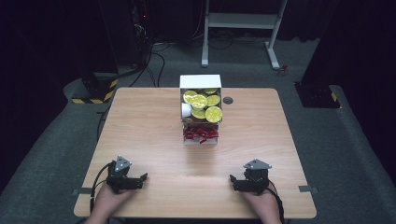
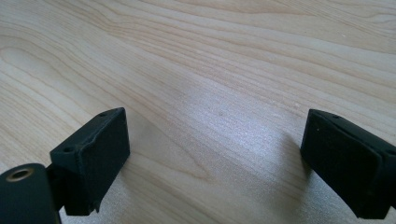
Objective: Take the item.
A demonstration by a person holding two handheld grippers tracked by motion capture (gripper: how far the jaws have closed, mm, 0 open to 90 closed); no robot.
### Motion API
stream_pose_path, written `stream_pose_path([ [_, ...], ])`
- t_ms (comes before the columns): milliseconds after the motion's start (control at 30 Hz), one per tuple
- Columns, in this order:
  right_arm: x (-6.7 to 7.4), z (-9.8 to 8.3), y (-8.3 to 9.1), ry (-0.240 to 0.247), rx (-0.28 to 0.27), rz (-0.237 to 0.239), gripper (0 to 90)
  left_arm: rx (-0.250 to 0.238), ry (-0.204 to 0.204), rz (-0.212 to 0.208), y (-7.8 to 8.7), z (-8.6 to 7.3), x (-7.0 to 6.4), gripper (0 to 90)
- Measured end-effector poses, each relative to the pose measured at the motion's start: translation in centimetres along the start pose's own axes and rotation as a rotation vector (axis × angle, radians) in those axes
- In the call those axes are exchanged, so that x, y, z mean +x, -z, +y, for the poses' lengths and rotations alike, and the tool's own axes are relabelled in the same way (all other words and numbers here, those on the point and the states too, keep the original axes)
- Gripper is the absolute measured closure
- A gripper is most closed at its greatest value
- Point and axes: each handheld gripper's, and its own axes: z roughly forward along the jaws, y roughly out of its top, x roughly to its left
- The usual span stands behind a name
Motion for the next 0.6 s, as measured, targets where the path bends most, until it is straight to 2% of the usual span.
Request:
stream_pose_path([
  [600, 0.01, -0.02, 0.03, 0.0, 0.0, 0.004, 8.0, 0.001, 0.001, 0.001, 0.0, 0.01, -0.02, 3.4],
])
